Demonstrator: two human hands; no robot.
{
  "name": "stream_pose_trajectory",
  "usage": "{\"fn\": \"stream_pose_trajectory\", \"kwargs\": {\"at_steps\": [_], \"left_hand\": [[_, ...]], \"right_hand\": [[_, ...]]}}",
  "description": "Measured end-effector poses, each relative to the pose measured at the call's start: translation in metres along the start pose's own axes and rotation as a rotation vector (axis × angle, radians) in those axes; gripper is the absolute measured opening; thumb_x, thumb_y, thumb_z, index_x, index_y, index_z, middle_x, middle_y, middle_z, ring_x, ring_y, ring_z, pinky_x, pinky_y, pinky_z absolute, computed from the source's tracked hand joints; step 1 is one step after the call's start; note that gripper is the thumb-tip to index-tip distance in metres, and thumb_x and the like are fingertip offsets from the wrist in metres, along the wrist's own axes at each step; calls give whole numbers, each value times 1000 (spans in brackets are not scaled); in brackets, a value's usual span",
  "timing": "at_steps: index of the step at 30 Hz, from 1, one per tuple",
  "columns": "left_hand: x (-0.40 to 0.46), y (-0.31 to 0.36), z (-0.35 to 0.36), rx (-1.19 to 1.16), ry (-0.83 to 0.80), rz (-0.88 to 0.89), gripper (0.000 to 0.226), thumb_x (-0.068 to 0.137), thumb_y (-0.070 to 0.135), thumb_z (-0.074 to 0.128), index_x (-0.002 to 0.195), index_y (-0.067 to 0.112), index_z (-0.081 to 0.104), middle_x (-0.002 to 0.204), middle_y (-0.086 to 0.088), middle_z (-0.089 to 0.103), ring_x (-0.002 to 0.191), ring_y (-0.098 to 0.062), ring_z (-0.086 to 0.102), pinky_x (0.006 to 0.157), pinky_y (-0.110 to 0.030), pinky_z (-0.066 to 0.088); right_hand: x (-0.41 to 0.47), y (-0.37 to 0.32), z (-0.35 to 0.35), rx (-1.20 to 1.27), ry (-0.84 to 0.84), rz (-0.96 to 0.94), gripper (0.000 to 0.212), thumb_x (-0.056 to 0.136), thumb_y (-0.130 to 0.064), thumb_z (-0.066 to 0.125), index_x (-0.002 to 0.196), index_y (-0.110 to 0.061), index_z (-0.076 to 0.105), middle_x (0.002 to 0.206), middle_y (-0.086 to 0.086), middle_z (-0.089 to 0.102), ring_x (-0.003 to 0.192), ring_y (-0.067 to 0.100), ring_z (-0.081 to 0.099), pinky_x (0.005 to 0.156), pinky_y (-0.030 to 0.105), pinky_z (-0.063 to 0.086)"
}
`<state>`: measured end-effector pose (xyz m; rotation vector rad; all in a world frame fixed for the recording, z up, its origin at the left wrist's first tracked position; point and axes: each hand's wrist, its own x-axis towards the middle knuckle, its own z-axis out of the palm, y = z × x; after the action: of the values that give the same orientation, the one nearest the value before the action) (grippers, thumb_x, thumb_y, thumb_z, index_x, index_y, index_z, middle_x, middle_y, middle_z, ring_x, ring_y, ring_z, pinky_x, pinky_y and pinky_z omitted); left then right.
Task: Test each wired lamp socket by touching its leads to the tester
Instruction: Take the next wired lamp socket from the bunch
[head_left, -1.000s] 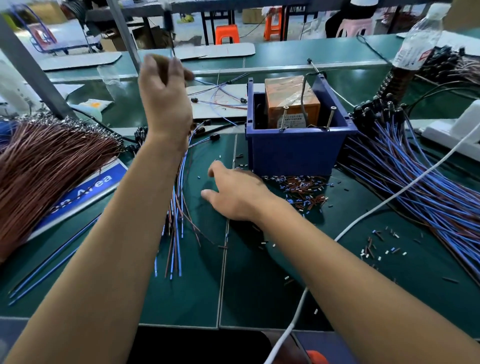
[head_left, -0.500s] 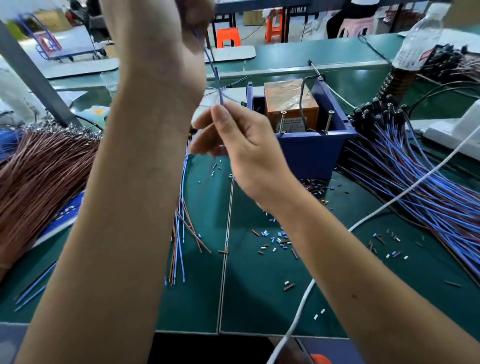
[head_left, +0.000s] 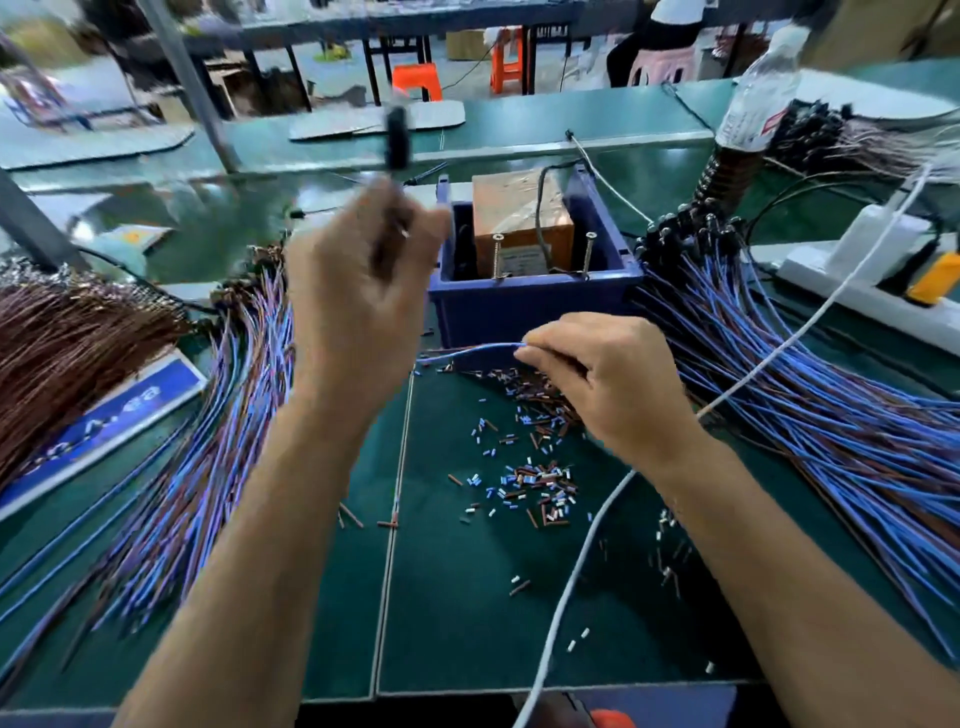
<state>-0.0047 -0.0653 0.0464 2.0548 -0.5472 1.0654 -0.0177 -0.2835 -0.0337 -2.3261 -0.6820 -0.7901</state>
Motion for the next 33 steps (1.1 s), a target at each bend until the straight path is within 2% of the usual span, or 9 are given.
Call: {"fn": "stream_pose_trajectory", "kwargs": {"at_steps": [2, 4, 6, 8, 11, 14, 18, 24, 33], "left_hand": [[-29, 15, 28, 3, -261, 130, 29, 105, 32, 56, 80, 17, 61, 74, 10, 55, 65, -8, 50, 59, -27, 41], [-44, 18, 54, 42, -374, 111, 28, 106, 30, 53, 95, 10, 70, 91, -2, 66, 80, -25, 63, 68, -39, 50], [-47, 2, 59, -15, -443, 66, 24, 107, 29, 50, 90, 17, 62, 83, 6, 62, 79, -28, 63, 66, -41, 48], [-57, 6, 60, -20, -455, 105, 25, 107, 31, 48, 83, 29, 44, 69, 18, 45, 65, -16, 50, 59, -34, 37], [-63, -9, 59, -73, -445, 72, 23, 103, 32, 49, 82, 24, 52, 70, 17, 46, 64, -13, 46, 59, -34, 36], [-74, -21, 60, -4, -426, -49, 34, 100, 36, 51, 77, 12, 58, 66, 10, 46, 63, -25, 50, 58, -42, 42], [-71, -24, 60, -58, -337, -102, 43, 102, 33, 59, 65, 19, 40, 56, 7, 34, 56, -23, 37, 55, -36, 33], [-77, -20, 68, -273, -387, -192, 18, 100, 22, 68, 84, 13, 69, 69, 12, 60, 62, -8, 54, 61, -23, 41], [-78, -22, 70, -390, -342, -281, 9, 98, 15, 69, 89, 15, 70, 78, 8, 68, 72, -9, 63, 68, -20, 47]], "right_hand": [[-4, 4, 5, 20, 72, -37, 21, 102, -26, 69, 99, -8, 79, 84, 2, 74, 74, 21, 69, 67, 40, 57], [-7, 4, 5, 52, 138, -29, 20, 102, -25, 67, 99, -9, 79, 79, -5, 67, 69, 9, 58, 69, 21, 51], [-10, 4, 6, 84, 154, 18, 15, 99, -19, 70, 100, -9, 81, 79, -10, 66, 70, -1, 53, 73, 4, 38], [-13, 3, 6, 190, 97, 81, 14, 95, -17, 74, 104, -10, 82, 86, -7, 75, 74, -7, 62, 72, 8, 45], [-14, 0, 6, 350, 8, 163, 14, 94, -22, 76, 101, -12, 83, 78, -3, 77, 71, 6, 71, 65, 28, 54], [-14, 3, 5, 420, -6, 230, 5, 94, -14, 76, 94, -13, 81, 70, -6, 74, 66, 7, 70, 66, 19, 51], [-14, 5, 3, 542, 55, 354, 8, 92, -8, 77, 92, -15, 81, 76, -8, 77, 67, 6, 72, 67, 14, 52], [-14, 9, 5, 691, -2, 421, 6, 95, -5, 74, 95, -9, 78, 72, -3, 77, 50, 2, 61, 49, 12, 44], [-14, 12, 7, 778, 18, 563, 12, 93, -16, 78, 81, -14, 78, 64, 4, 73, 48, 14, 61, 40, 22, 45]]}}
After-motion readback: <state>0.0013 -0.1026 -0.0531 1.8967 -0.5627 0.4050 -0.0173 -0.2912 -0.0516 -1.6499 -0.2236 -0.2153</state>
